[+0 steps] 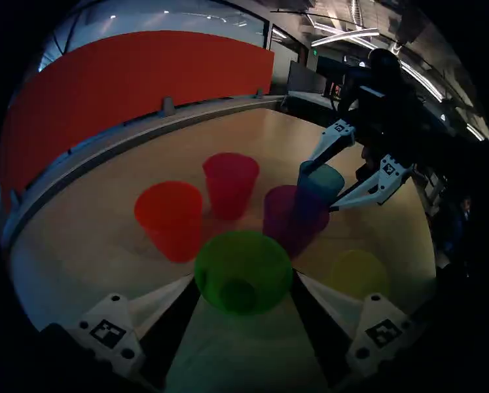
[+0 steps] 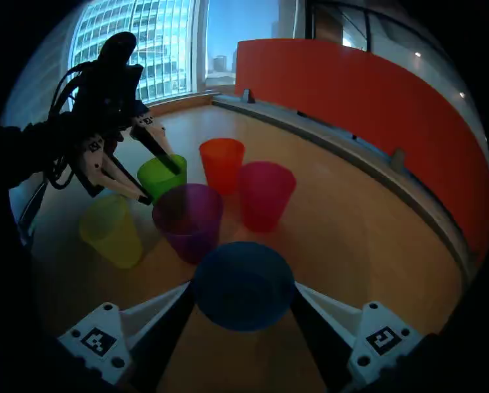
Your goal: Pour water
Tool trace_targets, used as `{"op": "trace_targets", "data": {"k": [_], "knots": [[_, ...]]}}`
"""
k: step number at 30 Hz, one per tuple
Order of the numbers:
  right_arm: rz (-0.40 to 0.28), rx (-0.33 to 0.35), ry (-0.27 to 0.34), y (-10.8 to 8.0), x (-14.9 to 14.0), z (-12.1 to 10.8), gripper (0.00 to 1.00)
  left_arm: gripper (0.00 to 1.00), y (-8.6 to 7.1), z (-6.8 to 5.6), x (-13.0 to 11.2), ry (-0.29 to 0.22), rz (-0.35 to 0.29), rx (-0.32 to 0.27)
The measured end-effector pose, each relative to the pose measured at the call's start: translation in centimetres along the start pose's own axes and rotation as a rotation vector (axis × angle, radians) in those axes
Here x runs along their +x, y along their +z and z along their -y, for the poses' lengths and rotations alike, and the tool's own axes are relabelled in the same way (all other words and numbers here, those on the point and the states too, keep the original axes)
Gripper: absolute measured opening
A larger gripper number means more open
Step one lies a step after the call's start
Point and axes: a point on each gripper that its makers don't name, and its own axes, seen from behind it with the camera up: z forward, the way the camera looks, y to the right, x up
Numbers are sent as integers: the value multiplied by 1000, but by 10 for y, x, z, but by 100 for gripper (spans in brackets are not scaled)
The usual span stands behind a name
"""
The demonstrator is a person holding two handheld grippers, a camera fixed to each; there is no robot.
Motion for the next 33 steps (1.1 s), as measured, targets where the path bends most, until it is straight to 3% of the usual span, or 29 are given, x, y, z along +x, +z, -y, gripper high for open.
{"op": "trace_targets", "data": {"k": [2, 7, 11, 21, 33], "knots": [[0, -1, 0, 0, 0, 0, 99, 87, 0, 1, -1, -3, 0, 5], [5, -13, -6, 1, -3, -4, 98, 87, 0, 1, -2, 4, 0, 8], [6, -12, -8, 2, -4, -3, 90, 87, 0, 0, -2, 4, 1, 4], [-22, -2, 7, -1, -4, 0, 89, 87, -2, 3, -2, 3, -4, 17], [-88, -25, 31, -25, 16, -2, 89, 87, -25, -1, 16, -23, -65, 34]]}}
